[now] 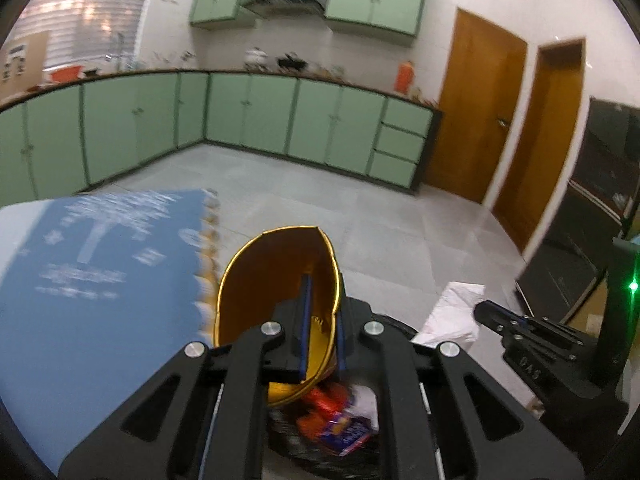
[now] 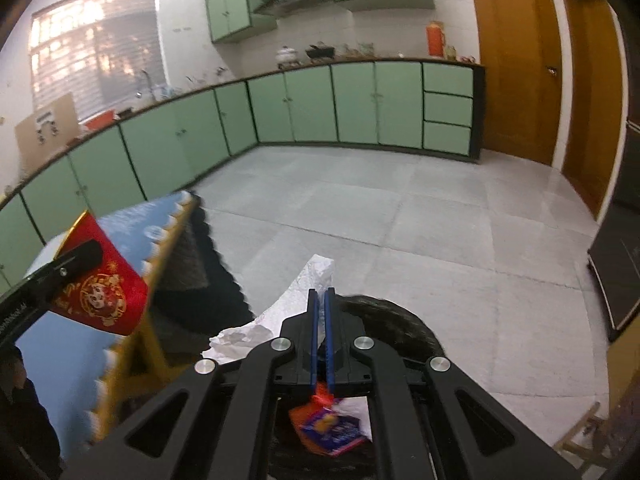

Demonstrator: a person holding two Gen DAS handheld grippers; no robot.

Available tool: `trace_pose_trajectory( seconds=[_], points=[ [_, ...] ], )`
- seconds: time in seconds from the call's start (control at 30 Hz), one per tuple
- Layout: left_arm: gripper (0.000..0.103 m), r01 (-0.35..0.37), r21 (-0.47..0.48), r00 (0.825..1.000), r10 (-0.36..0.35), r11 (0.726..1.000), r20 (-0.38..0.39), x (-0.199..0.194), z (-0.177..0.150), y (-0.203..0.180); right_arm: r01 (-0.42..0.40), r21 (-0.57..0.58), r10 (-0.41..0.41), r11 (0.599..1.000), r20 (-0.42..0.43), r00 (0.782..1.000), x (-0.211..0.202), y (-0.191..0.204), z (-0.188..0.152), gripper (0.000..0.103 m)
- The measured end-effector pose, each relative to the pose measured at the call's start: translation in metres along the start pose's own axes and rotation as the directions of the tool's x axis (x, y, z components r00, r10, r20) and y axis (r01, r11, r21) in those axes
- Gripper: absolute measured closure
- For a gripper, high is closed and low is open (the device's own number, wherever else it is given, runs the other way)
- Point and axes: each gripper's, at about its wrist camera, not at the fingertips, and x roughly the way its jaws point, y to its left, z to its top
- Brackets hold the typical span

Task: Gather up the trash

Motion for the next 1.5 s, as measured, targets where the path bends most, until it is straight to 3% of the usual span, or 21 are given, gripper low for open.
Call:
trace_pose_trajectory(
  seconds=[0.17, 0.43, 0.53, 0.8, 0.93, 1.03, 1.1, 1.27, 1.37, 1.5],
  points=[
    [0.089, 0.026, 0.048, 0.995, -0.022, 0.998, -0.098, 0.060, -0.021, -0.039, 0.002, 0.021, -0.001, 1.000, -0.049, 0.999, 0.029, -0.034, -0.014, 0.098],
    [0.084, 0.017, 0.077, 0.982, -0.002, 0.997, -0.190, 0.121, -0.032, -0.047, -0.033, 0.040, 0.036, 0.999, -0.075, 0.997, 0.062, -0.060, -0.019, 0.090],
    [0.066, 0.029, 0.054, 0.981, -0.018, 0.998, -0.194, 0.126, -0.028, -0.044, -0.035, 0.058, 0.039, 0.998, -0.065, 0.997, 0.059, -0.064, -0.019, 0.089],
    [0.064, 0.037, 0.048, 0.986, -0.028, 0.998, -0.163, 0.111, -0.017, -0.045, -0.045, 0.078, 0.047, 0.996, -0.026, 0.999, 0.041, -0.066, -0.019, 0.089],
    [0.064, 0.017, 0.057, 0.993, -0.010, 0.998, -0.121, 0.086, -0.012, -0.044, -0.050, 0.080, 0.051, 0.996, -0.001, 0.999, 0.025, -0.061, -0.017, 0.088],
    [0.059, 0.000, 0.052, 0.997, 0.005, 0.999, -0.082, 0.058, -0.007, -0.039, -0.051, 0.079, 0.049, 0.996, 0.018, 0.999, 0.009, -0.055, -0.014, 0.074],
    [0.056, -0.017, 0.044, 0.998, 0.020, 0.999, -0.059, 0.039, -0.004, -0.037, -0.051, 0.069, 0.049, 0.996, 0.031, 0.998, -0.005, -0.050, -0.013, 0.060],
    [0.037, -0.091, 0.020, 0.996, 0.091, 0.996, 0.013, -0.018, -0.001, -0.028, -0.050, 0.029, 0.048, 0.998, 0.063, 0.997, -0.040, -0.031, -0.009, 0.034],
    [0.024, -0.140, 0.016, 0.989, 0.139, 0.990, 0.043, -0.048, 0.000, -0.025, -0.064, 0.001, 0.064, 0.998, 0.085, 0.994, -0.064, -0.017, -0.008, 0.023],
    [0.016, -0.170, 0.011, 0.984, 0.169, 0.985, 0.062, -0.085, -0.003, -0.023, -0.100, -0.018, 0.101, 0.995, 0.113, 0.988, -0.095, 0.000, -0.008, 0.013]
  ],
)
